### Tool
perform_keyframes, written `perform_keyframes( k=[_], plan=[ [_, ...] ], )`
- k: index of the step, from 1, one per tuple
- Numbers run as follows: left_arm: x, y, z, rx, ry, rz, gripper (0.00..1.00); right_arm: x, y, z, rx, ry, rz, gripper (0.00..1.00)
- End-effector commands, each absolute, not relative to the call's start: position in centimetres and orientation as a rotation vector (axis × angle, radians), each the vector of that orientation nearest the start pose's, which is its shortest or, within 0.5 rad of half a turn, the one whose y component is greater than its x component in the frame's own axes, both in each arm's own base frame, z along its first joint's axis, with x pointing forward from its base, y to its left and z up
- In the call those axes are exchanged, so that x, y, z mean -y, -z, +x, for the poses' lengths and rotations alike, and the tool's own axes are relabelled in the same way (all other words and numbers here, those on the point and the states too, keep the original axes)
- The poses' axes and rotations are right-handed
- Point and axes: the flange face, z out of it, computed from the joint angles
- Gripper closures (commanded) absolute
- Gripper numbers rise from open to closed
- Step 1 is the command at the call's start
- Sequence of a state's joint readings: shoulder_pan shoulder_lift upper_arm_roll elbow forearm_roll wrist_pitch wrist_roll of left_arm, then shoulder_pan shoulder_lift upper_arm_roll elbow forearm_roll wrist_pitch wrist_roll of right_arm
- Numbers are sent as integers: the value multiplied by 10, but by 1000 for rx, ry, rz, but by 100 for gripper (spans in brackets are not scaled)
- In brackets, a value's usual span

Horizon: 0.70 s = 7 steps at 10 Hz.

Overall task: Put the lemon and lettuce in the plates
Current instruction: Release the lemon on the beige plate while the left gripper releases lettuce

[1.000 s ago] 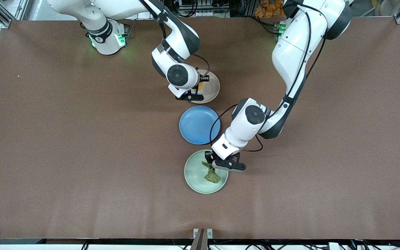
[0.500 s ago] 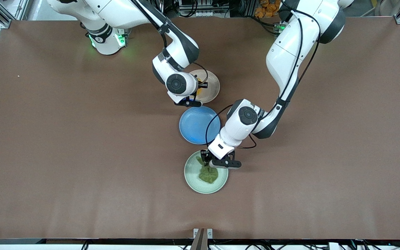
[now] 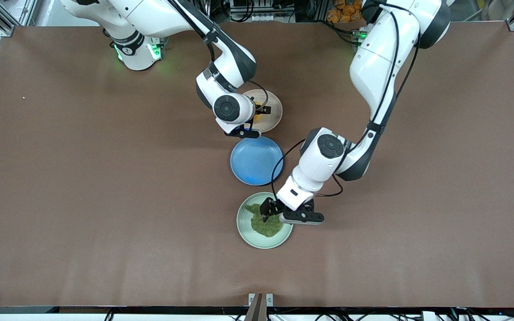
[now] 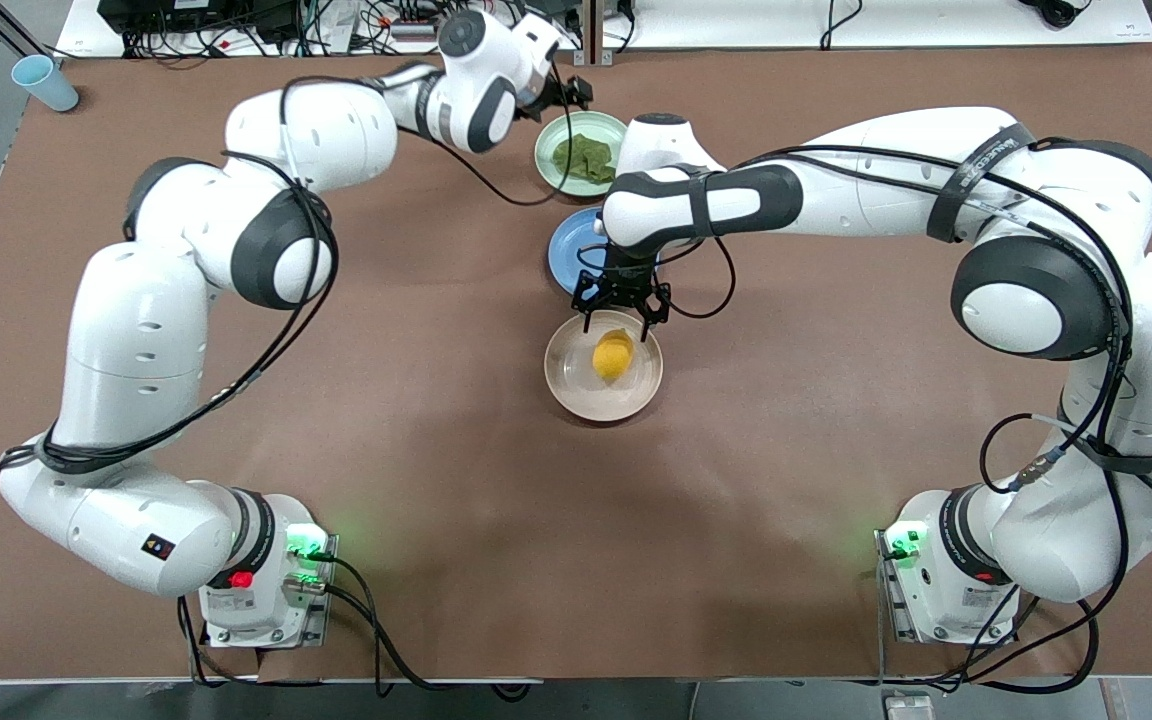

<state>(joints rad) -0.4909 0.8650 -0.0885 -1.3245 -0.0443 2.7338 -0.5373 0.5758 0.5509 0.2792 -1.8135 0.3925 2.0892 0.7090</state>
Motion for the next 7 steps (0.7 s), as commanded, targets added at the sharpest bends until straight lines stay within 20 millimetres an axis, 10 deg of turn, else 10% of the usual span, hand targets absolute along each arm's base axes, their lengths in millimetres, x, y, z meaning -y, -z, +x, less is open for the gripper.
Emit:
perform_keyframes(
  k=[1,4,7],
  plan=[
    [378,-325,680,102,721,-3351,0,-454,-289,435,-192,-836,-2868,0],
    [308,-386,690,143,564,-3294,0,-391,-387,475,10,-741,-2904,0],
    [238,-434,688,219,332,-3235,0,-274,-451,537,93,-572,-2952,0]
  ],
)
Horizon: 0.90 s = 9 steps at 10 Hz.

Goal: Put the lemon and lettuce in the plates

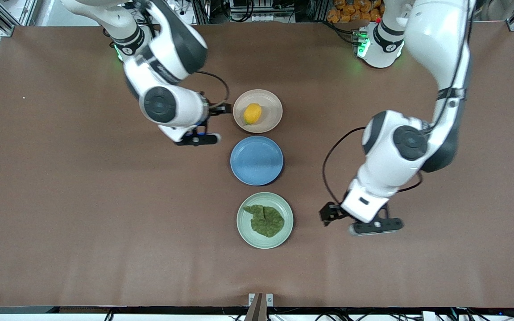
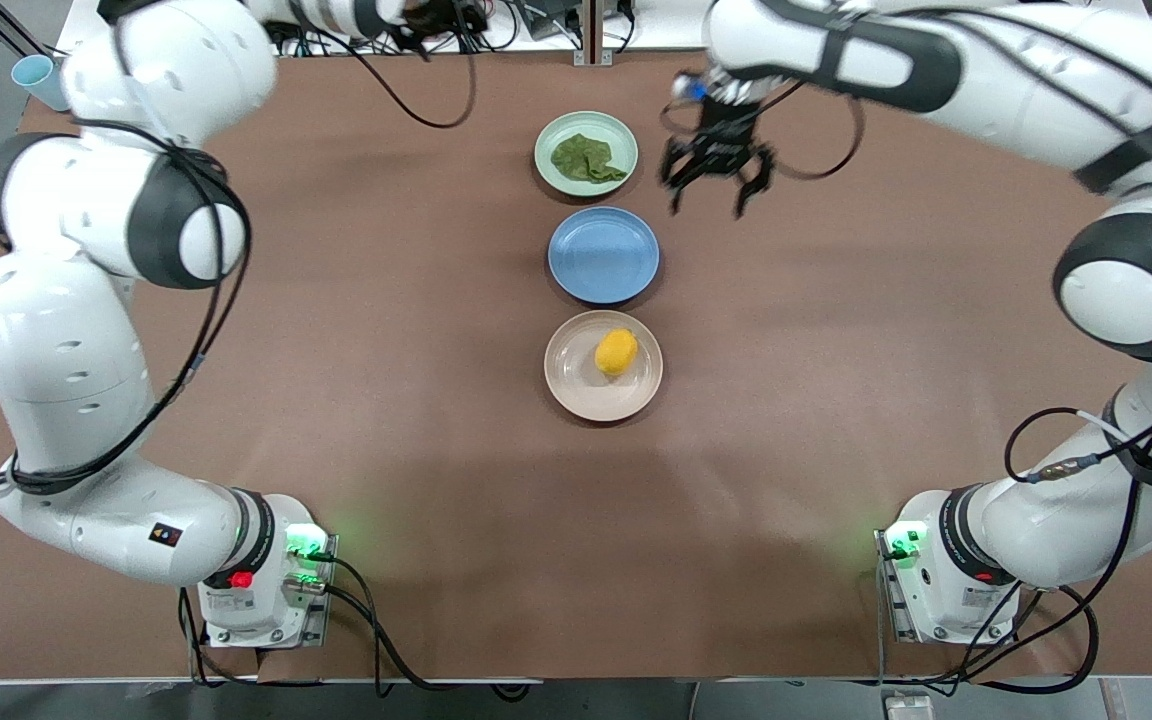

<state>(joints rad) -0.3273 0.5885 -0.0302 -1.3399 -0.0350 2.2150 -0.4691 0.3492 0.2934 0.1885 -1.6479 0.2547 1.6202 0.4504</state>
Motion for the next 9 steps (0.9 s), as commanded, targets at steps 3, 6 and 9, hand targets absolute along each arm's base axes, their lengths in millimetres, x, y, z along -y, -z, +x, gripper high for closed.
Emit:
perform_keyframes(
  k=[3,6,9],
  plan=[
    [196,-467,673,160,201,-3094,0,-133,-507,592,64,-305,-3059,0],
    [152,-510,651,144,53,-3061,0,-88,-564,584,22,-111,-3196,0],
    [122,-574,616,156,7,-3069,0,-74,-619,562,-11,48,-3168,0]
  ],
)
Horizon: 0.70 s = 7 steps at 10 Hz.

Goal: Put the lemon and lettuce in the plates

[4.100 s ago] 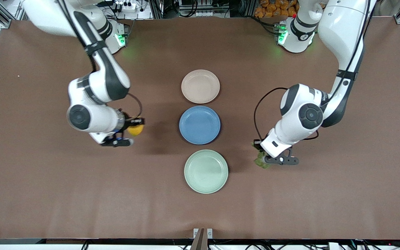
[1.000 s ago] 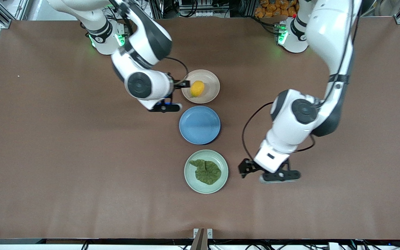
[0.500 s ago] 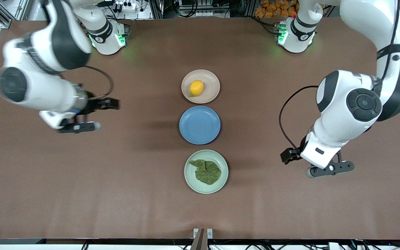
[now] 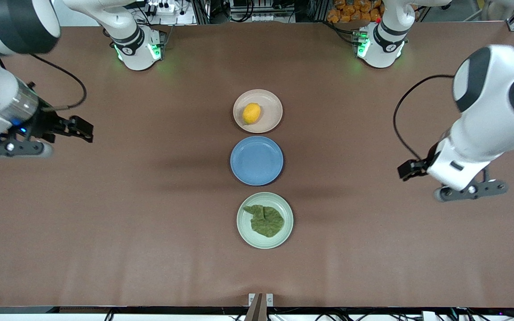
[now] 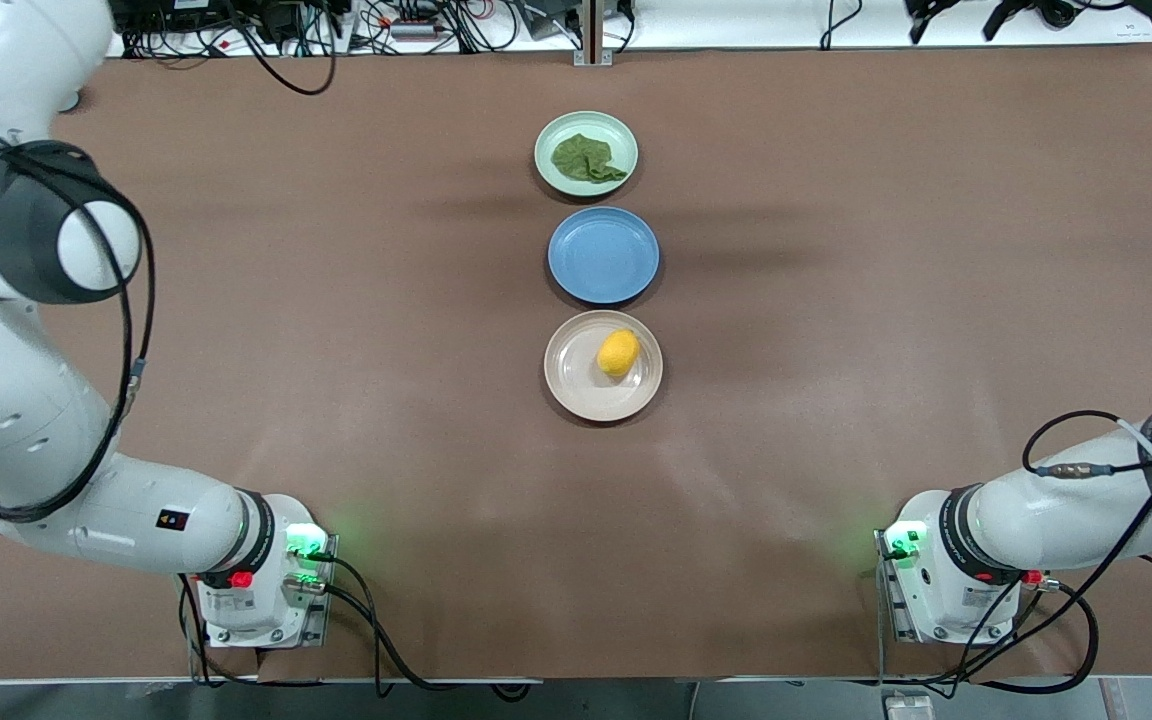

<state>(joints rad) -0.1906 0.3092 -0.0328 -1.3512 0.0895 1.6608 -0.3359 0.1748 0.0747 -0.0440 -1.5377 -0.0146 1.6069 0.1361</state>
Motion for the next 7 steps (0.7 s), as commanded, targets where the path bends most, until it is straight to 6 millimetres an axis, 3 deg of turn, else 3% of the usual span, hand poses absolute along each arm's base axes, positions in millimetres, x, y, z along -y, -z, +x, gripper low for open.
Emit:
perform_keyframes(
  k=[1,4,7],
  plan=[
    [109,-583,608,183,-33,-3104,0,-66,-622,562,-18,57,-3168,0],
    [73,-605,585,143,-18,-3143,0,-58,-622,561,41,78,-3168,0],
    [62,-621,567,162,21,-3151,0,-51,-620,564,22,94,-3167,0]
  ],
)
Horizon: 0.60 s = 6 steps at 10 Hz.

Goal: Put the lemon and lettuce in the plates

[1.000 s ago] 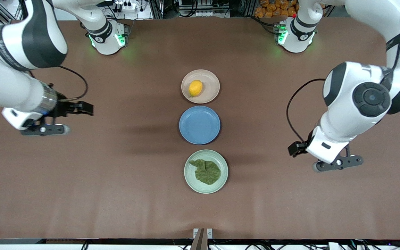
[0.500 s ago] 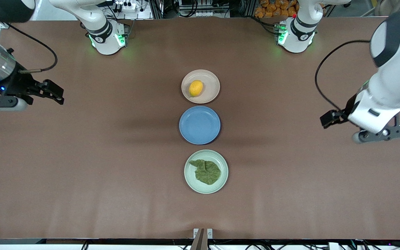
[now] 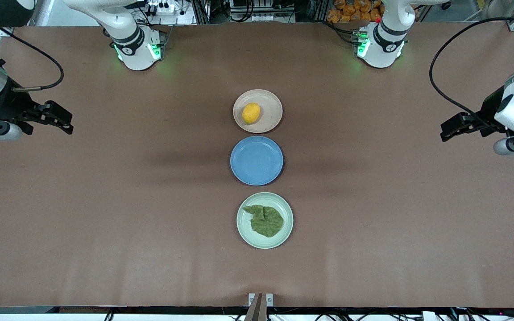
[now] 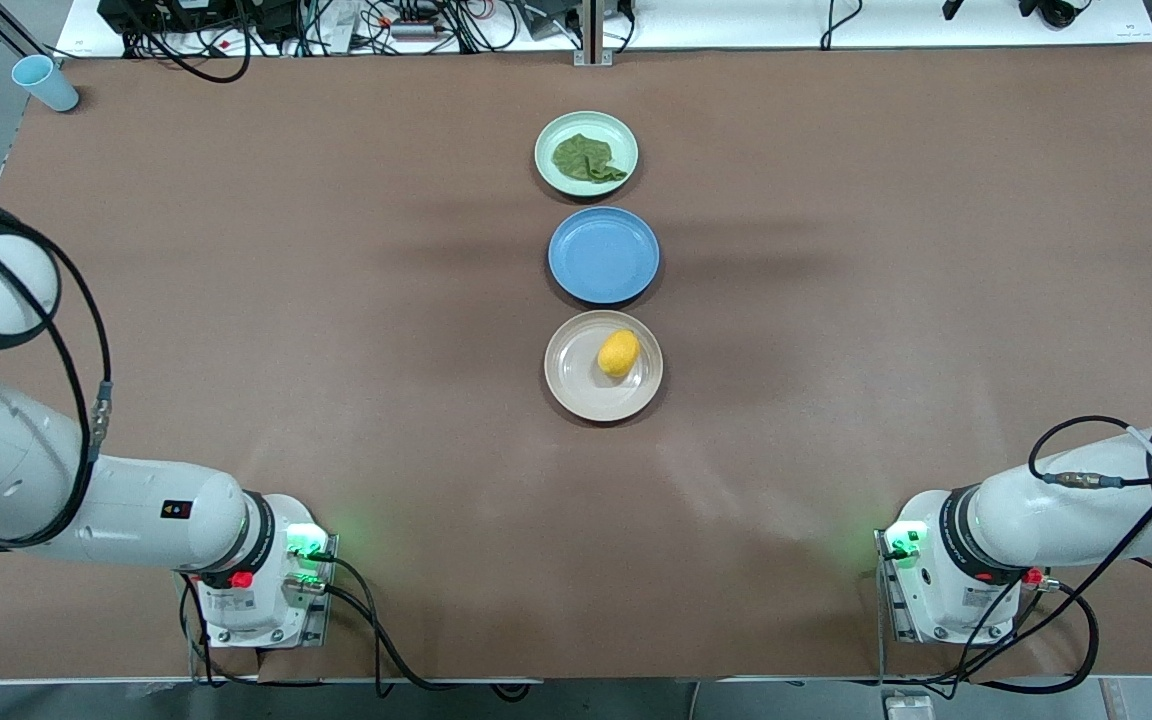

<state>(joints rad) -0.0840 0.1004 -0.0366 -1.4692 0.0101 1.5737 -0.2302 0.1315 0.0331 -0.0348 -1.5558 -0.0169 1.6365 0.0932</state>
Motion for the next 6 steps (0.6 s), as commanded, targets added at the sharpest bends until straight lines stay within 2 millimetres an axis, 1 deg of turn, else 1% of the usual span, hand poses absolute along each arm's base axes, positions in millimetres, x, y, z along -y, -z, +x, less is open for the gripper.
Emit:
perform_keyframes(
  k=[1,4,6],
  plan=[
    [61,-622,566,165,24,-3151,0,-52,-619,565,22,85,-3168,0],
    [57,-622,568,169,29,-3139,0,-52,-619,563,24,70,-3169,0],
    [54,-626,568,130,37,-3137,0,-51,-620,564,21,72,-3169,0]
  ],
)
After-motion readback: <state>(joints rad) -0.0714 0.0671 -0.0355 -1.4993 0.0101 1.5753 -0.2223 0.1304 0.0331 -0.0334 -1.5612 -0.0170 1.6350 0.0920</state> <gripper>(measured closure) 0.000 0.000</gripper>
